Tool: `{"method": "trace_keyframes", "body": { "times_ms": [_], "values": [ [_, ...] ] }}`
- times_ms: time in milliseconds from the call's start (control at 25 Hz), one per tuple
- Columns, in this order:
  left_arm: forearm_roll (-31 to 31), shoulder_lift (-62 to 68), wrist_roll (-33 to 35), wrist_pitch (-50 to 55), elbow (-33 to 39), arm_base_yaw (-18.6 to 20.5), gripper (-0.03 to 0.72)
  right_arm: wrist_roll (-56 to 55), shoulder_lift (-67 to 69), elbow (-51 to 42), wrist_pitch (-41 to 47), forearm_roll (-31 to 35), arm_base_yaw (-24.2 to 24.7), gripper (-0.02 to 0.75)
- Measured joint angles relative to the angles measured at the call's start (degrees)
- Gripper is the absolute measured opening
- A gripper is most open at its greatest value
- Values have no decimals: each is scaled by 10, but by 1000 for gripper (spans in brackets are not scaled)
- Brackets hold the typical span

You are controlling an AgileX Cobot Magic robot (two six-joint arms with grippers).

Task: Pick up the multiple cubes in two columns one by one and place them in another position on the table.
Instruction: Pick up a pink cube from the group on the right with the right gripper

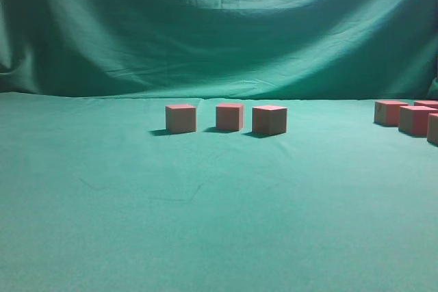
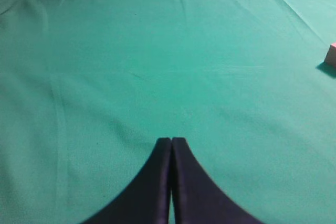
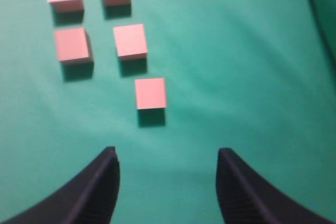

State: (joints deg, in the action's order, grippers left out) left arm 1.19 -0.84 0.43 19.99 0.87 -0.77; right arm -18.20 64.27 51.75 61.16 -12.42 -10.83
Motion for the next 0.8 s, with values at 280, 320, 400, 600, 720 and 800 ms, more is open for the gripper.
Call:
{"method": "trace_keyframes", "body": {
  "times_ms": [280,320,400,600,720,800],
  "values": [
    [0,0,0,0,0,0,0,53,112,-3,-40,25,10,381],
    [0,0,0,0,0,0,0,54,126,-3,-43,23,11,428],
    [0,0,0,0,0,0,0,54,158,-3,-55,23,14,496],
    [0,0,0,0,0,0,0,47,215,-3,-82,23,40,608],
    [0,0,0,0,0,0,0,41,237,-3,-108,22,51,608],
    [0,0,0,0,0,0,0,40,246,-3,-128,22,52,555]
  ]
}}
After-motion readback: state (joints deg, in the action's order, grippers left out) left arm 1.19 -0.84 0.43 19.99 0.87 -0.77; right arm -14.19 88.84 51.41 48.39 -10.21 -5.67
